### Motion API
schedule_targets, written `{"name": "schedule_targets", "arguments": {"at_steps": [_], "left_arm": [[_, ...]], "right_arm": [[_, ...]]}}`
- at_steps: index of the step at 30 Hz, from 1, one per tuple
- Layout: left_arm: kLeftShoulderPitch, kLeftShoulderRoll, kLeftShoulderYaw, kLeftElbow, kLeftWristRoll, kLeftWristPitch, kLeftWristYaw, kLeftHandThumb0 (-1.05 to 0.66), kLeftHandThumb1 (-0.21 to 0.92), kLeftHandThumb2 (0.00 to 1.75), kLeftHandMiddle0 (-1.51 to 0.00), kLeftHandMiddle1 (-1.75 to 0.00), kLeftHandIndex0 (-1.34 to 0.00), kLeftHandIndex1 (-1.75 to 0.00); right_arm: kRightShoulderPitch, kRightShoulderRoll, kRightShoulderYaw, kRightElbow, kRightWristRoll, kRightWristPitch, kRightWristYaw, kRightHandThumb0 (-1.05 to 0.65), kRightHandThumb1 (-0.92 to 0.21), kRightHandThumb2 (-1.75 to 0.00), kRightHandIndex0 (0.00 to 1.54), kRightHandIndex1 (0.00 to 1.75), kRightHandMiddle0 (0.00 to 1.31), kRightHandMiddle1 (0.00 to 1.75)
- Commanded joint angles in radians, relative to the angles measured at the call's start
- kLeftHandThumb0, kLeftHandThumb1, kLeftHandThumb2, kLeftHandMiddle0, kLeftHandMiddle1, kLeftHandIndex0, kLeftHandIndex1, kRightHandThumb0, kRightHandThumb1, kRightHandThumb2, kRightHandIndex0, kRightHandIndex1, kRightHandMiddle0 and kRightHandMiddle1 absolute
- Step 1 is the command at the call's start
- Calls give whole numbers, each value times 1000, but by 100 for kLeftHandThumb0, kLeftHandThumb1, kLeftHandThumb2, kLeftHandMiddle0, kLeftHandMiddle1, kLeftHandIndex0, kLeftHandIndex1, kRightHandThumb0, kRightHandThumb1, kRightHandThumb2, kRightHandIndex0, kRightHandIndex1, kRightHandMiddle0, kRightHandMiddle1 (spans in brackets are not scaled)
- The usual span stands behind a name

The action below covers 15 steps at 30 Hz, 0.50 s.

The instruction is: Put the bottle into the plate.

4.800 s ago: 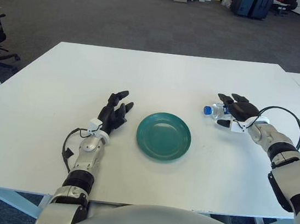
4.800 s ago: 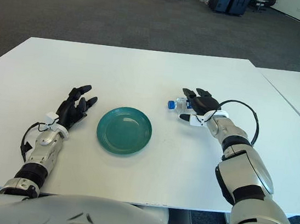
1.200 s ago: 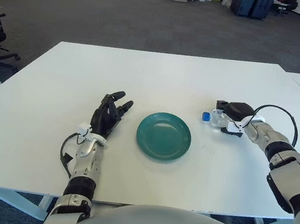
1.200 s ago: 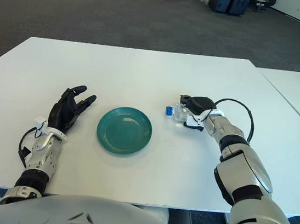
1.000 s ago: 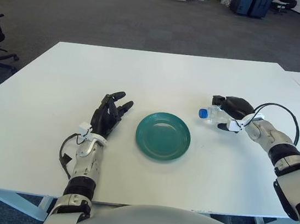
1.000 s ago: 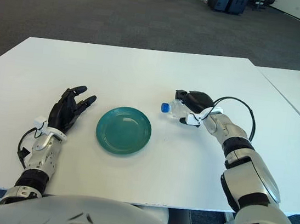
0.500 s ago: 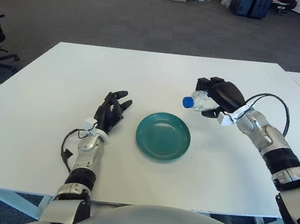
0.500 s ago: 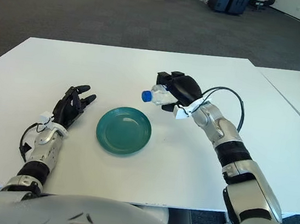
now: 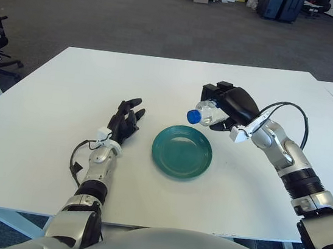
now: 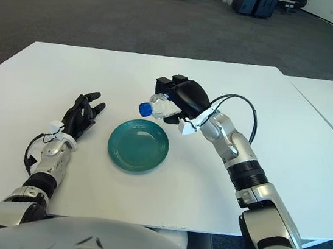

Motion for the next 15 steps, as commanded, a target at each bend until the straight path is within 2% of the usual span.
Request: {"name": "schedule_targets", "arguments": {"at_steps": [1, 15], "left_arm": [[38, -10, -4, 60, 7, 40, 13, -84, 92, 102, -38, -6, 0, -76], [41, -19, -4, 47, 8, 50, 25, -84, 92, 101, -36, -4, 0, -77]], "right_arm": [[-9, 3, -26, -30, 13, 8, 14, 51, -19, -146, 71, 175, 94, 175], [-7, 33, -2, -8, -10, -27, 11, 52, -18, -148, 72, 175, 92, 175]]}}
